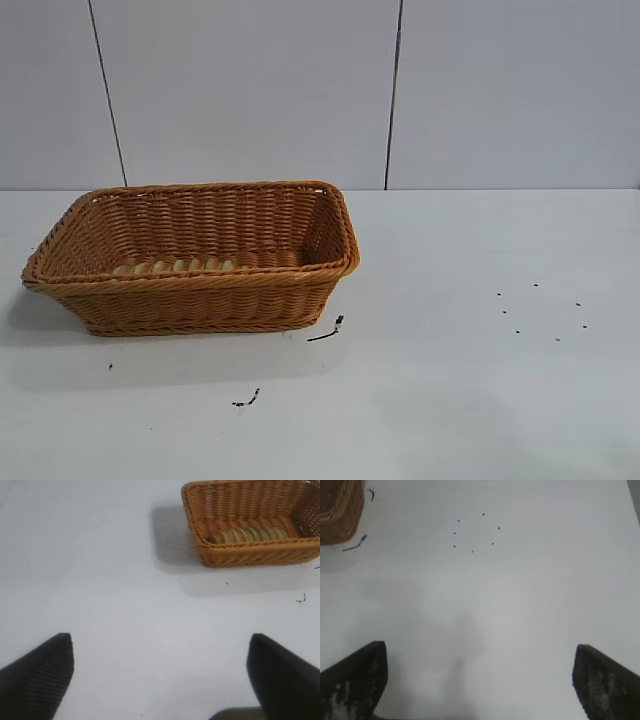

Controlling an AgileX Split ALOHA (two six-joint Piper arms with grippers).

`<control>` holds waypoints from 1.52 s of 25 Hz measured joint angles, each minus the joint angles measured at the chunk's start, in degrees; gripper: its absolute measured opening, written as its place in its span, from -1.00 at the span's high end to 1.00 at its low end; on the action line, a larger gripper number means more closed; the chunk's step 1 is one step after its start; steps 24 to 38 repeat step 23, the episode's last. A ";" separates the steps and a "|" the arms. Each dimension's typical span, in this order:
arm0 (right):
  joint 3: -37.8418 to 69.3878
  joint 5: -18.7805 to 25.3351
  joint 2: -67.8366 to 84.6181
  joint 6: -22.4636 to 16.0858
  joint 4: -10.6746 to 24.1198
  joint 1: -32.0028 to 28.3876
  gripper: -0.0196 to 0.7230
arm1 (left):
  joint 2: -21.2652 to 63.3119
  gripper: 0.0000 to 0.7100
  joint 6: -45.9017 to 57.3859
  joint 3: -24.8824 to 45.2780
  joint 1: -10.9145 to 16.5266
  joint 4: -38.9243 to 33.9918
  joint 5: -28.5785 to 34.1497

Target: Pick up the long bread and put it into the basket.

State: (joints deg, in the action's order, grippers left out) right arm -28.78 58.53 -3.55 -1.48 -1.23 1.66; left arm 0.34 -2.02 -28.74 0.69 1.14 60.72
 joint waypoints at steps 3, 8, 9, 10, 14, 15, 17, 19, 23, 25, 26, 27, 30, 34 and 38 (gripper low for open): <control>0.05 0.06 3.27 0.00 0.00 0.00 -0.91 | 0.00 -0.95 0.00 0.00 0.00 0.00 0.00; 0.10 0.06 3.89 0.00 0.00 0.00 -0.91 | -0.24 -0.95 0.00 0.00 0.00 0.00 0.00; 0.10 0.06 3.89 0.00 0.00 0.00 -0.91 | -0.24 -0.95 0.00 0.00 0.00 0.00 0.00; 0.10 0.06 3.89 0.00 0.00 0.00 -0.91 | -0.34 -0.95 0.00 0.00 0.00 0.00 0.00; 0.10 0.06 3.89 0.00 0.00 0.00 -0.91 | -0.48 -0.95 0.00 0.00 0.00 0.00 0.00; 0.10 0.06 3.89 0.00 0.00 0.00 -0.91 | -0.48 -0.95 0.00 0.00 0.00 0.00 0.00; 0.10 0.06 3.89 0.00 0.00 0.00 -0.91 | -0.48 -0.95 0.00 0.00 0.00 0.00 0.00; 0.10 0.06 3.89 0.00 0.00 0.00 -0.91 | -0.48 -0.95 0.00 0.00 0.00 0.00 0.00; 0.10 0.06 3.89 0.00 0.00 0.00 -0.91 | -0.48 -0.95 0.00 0.00 0.00 0.00 0.00; 0.10 0.06 3.89 0.00 0.00 0.00 -0.91 | -0.48 -0.95 0.00 0.00 0.00 0.00 0.00; 0.10 0.06 3.89 0.00 0.00 0.00 -0.91 | -0.48 -0.95 0.00 0.00 0.00 0.00 0.00; 0.10 0.06 3.89 0.00 0.00 0.00 -0.91 | -0.48 -0.95 0.00 0.00 0.00 0.00 0.00; 0.10 0.06 3.89 0.00 0.00 0.00 -0.91 | -0.48 -0.95 0.00 0.00 0.00 0.00 0.00; 0.10 0.06 3.89 0.00 0.00 0.00 -0.91 | -0.48 -0.95 0.00 0.00 0.00 0.00 0.00; 0.10 0.06 3.89 0.00 0.00 0.00 -0.91 | -0.48 -0.95 0.00 0.00 0.00 0.00 0.00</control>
